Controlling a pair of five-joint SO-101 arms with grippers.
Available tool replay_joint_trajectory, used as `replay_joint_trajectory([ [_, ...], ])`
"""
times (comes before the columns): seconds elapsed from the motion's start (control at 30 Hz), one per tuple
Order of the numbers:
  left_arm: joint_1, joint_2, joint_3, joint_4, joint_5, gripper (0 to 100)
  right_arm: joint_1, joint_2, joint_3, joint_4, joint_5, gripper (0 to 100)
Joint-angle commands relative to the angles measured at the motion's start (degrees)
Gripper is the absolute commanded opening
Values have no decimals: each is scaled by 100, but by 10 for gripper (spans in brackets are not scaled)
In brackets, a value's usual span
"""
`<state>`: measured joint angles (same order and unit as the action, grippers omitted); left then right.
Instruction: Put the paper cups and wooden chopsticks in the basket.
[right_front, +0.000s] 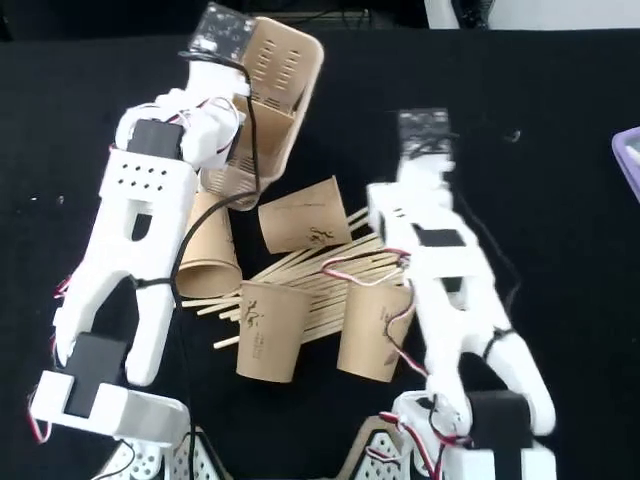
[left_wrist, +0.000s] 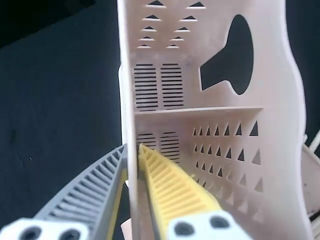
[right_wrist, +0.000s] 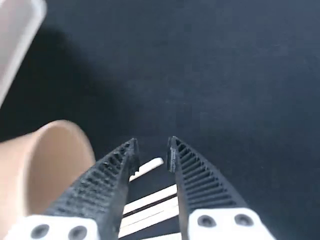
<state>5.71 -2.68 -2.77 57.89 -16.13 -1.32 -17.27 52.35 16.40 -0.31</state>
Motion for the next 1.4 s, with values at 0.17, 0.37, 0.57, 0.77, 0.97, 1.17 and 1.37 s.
replay_joint_trajectory([
  [0.17,224,-123,-4,264,-633,30,316,-1033,286,0,-475,109],
  [0.37,207,-79,-13,158,-563,30,158,-1051,365,-9,-431,109],
  [0.57,224,-79,-22,53,79,30,53,-1051,391,-9,-431,109],
  [0.77,330,-123,-31,88,167,144,53,-1051,391,0,-422,110],
  [0.97,286,-123,-127,44,554,193,44,-1051,391,0,-422,110],
  [1.17,277,-123,-532,97,598,191,44,-1051,391,0,-422,110],
  [1.37,277,-123,-690,97,607,191,53,-1059,356,0,-422,110],
])
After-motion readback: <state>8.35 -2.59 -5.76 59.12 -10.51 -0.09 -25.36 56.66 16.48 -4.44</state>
